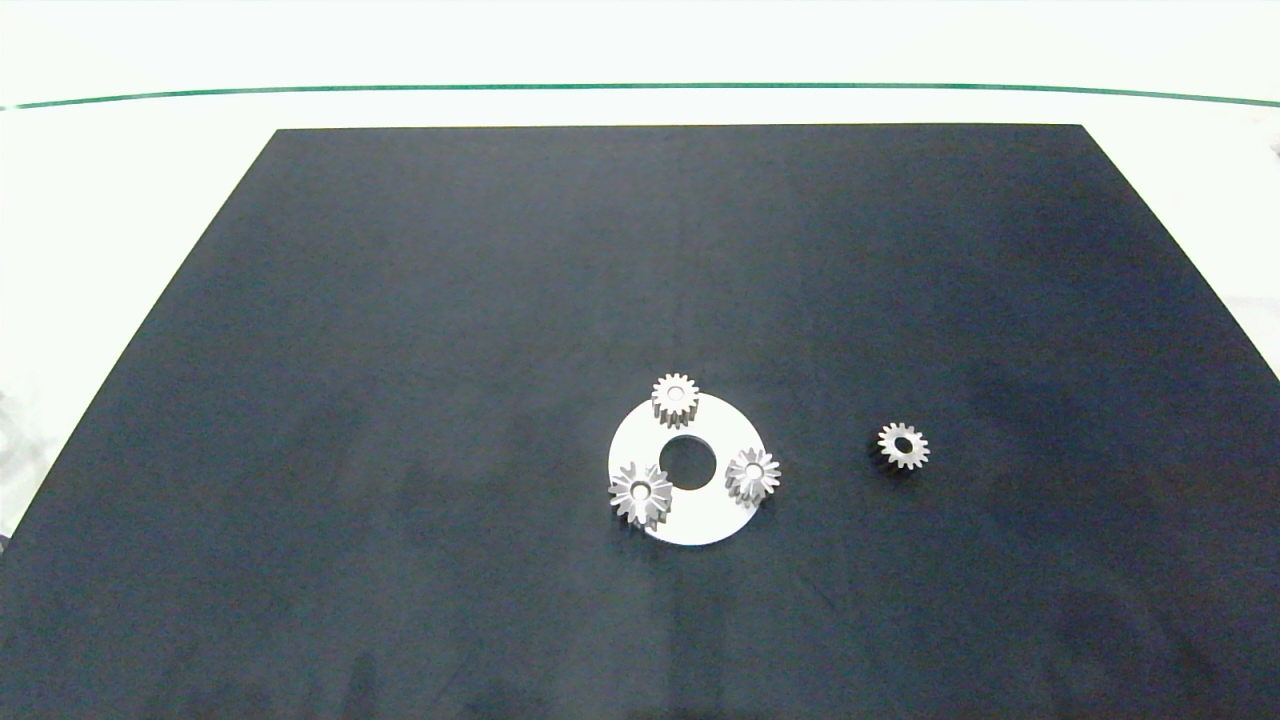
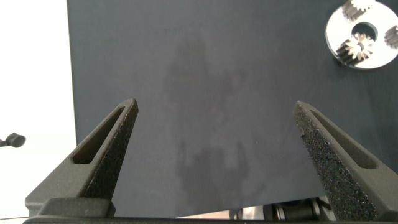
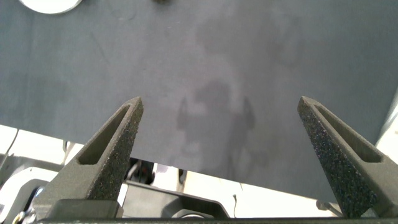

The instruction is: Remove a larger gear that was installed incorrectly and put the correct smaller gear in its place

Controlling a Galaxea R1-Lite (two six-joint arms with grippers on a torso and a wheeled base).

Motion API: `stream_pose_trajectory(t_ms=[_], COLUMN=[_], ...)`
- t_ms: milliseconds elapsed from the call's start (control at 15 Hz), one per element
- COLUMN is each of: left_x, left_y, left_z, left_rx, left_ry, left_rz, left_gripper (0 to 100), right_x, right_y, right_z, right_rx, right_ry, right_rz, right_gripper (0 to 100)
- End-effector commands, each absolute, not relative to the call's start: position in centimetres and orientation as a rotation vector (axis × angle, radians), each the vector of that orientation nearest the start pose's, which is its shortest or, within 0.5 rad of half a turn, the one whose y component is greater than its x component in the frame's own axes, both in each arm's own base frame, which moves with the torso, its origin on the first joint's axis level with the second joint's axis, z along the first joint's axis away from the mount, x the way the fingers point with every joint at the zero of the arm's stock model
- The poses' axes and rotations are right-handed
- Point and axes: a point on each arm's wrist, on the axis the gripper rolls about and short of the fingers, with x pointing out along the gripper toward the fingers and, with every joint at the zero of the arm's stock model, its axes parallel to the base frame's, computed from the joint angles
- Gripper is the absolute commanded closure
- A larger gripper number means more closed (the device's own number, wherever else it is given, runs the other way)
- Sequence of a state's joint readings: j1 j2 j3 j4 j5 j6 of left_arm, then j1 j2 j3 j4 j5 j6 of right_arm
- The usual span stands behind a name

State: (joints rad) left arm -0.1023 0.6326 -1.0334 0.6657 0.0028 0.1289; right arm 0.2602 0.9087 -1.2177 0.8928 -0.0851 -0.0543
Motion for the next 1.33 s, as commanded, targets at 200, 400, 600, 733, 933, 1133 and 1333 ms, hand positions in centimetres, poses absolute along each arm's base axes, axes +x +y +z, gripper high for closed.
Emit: stream_pose_trajectory(t_ms=[200,400,600,733,933,1133,1333], left_x=[0.8,1.7,3.1,3.9,4.6,5.4,5.8], left_y=[-0.1,-0.3,-0.5,-0.8,-1.1,-1.4,-1.5], left_z=[28.8,28.9,29.1,29.2,29.1,29.3,29.4], left_rx=[0.153,0.160,0.161,0.168,0.178,0.179,0.192], left_ry=[0.332,0.355,0.364,0.366,0.385,0.374,0.369], left_rz=[-0.156,-0.184,-0.188,-0.214,-0.253,-0.266,-0.269], left_gripper=[0,0,0,0,0,0,0], right_x=[9.9,12.2,15.2,17.0,18.9,20.4,21.7], right_y=[2.7,3.3,4.2,4.7,5.4,6.4,7.5], right_z=[30.2,30.0,29.4,28.9,28.3,27.5,26.7], right_rx=[-0.198,-0.195,-0.192,-0.192,-0.197,-0.203,-0.216], right_ry=[0.721,0.766,0.825,0.817,0.815,0.823,0.831], right_rz=[0.216,0.225,0.243,0.243,0.249,0.272,0.304], right_gripper=[0,0,0,0,0,0,0])
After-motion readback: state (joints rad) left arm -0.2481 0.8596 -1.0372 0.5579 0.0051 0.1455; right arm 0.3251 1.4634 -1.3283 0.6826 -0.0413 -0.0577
